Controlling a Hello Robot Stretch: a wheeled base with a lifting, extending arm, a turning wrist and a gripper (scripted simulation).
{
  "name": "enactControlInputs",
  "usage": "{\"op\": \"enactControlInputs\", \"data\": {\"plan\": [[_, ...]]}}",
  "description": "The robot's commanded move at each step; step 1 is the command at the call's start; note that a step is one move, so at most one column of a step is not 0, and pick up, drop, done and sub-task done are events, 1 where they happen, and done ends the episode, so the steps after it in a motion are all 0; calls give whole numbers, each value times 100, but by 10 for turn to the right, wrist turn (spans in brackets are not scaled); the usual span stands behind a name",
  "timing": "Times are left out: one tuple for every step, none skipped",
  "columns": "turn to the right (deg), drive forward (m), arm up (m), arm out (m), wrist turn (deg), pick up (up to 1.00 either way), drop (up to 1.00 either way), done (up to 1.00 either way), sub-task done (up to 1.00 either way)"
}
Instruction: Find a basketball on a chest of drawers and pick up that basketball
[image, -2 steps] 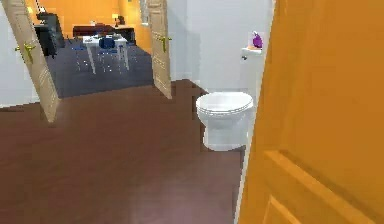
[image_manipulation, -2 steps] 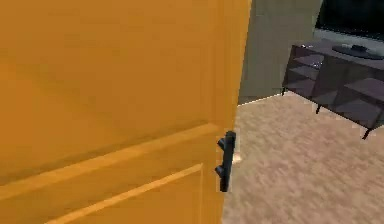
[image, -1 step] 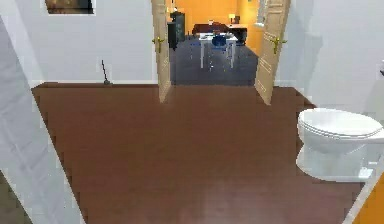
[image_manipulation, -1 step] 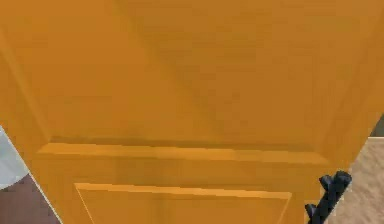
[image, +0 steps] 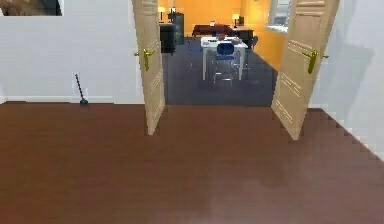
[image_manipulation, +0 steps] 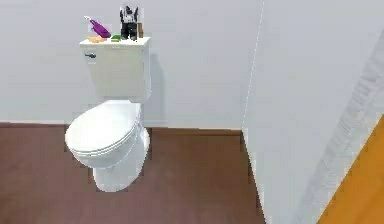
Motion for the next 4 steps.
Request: {"op": "enactControlInputs", "data": {"plan": [[0,100,0,0,0,0,0,0,0],[0,100,0,0,0,0,0,0,0],[-30,0,0,0,0,0,0,0,0],[0,100,0,0,0,0,0,0,0]]}}
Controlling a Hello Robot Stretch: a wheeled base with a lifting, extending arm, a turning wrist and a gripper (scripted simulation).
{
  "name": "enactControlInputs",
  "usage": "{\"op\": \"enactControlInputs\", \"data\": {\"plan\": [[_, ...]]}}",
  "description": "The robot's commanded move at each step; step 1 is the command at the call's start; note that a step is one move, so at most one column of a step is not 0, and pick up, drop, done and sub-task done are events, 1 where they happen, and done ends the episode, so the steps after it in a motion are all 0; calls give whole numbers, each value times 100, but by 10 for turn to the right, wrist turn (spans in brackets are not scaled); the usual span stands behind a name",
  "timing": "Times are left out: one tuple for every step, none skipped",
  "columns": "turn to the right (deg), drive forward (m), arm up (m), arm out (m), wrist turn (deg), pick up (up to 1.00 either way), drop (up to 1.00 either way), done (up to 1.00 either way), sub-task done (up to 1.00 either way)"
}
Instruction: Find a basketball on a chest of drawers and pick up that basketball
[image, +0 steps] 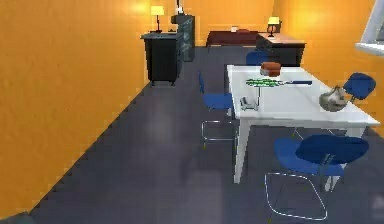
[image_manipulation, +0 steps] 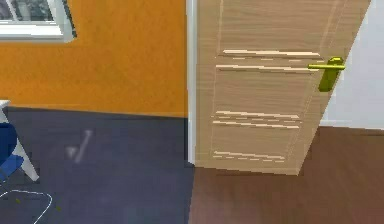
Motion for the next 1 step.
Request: {"op": "enactControlInputs", "data": {"plan": [[0,20,0,0,0,0,0,0,0]]}}
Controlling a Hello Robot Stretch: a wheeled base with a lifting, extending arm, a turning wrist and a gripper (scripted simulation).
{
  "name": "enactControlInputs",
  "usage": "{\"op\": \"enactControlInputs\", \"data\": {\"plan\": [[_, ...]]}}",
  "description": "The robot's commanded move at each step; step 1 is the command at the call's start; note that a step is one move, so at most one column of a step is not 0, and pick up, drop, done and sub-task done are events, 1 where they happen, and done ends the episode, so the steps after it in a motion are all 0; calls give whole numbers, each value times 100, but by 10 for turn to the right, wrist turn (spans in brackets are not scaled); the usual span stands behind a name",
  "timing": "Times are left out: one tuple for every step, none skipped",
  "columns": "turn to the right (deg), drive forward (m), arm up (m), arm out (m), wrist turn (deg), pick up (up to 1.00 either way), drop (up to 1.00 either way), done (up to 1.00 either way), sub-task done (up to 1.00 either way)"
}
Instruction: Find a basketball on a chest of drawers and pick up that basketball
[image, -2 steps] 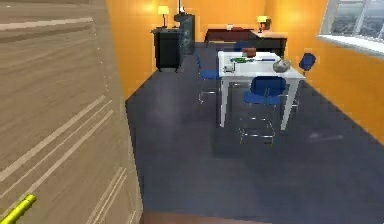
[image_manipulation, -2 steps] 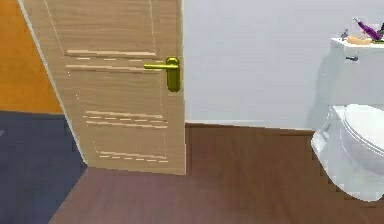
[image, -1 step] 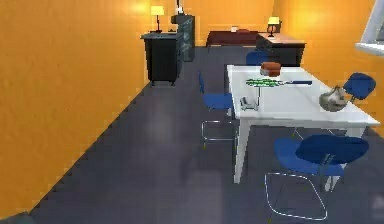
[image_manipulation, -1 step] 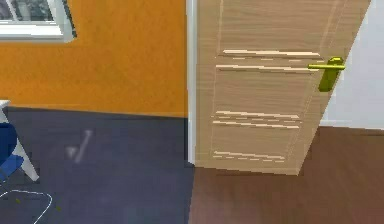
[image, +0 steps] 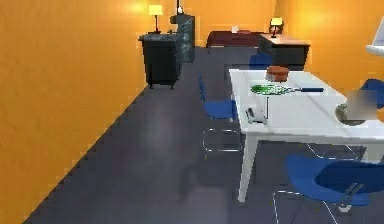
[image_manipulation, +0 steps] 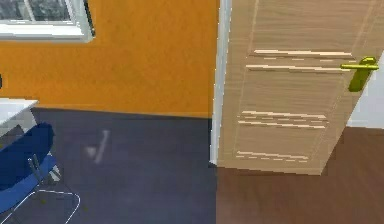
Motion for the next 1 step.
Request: {"op": "enactControlInputs", "data": {"plan": [[-30,0,0,0,0,0,0,0,0]]}}
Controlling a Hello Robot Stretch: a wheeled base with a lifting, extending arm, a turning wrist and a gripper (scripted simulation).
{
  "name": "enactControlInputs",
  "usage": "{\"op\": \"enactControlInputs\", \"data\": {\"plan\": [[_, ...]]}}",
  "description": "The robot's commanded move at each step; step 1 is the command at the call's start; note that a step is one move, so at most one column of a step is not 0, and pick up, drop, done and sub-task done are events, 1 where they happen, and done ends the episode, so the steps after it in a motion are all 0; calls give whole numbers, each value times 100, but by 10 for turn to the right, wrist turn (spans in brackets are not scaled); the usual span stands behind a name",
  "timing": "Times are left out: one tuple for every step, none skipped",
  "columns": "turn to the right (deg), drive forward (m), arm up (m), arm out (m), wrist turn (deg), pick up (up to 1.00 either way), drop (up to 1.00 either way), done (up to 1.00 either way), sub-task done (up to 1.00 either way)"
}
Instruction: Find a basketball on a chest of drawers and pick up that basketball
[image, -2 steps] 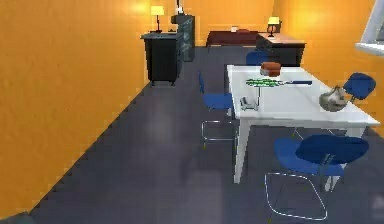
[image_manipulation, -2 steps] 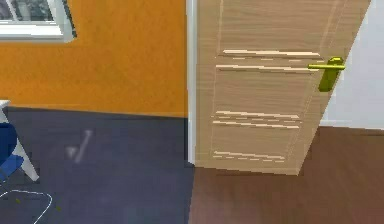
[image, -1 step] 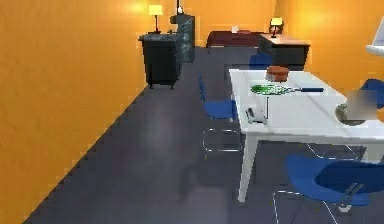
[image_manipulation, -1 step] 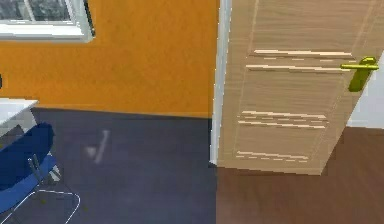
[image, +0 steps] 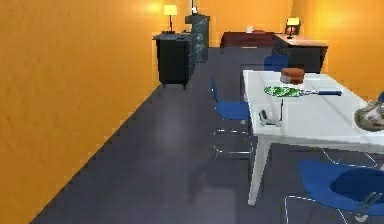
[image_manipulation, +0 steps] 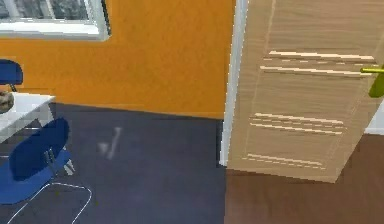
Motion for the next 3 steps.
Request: {"op": "enactControlInputs", "data": {"plan": [[0,30,0,0,0,0,0,0,0],[-120,0,0,0,0,0,0,0,0],[0,100,0,0,0,0,0,0,0]]}}
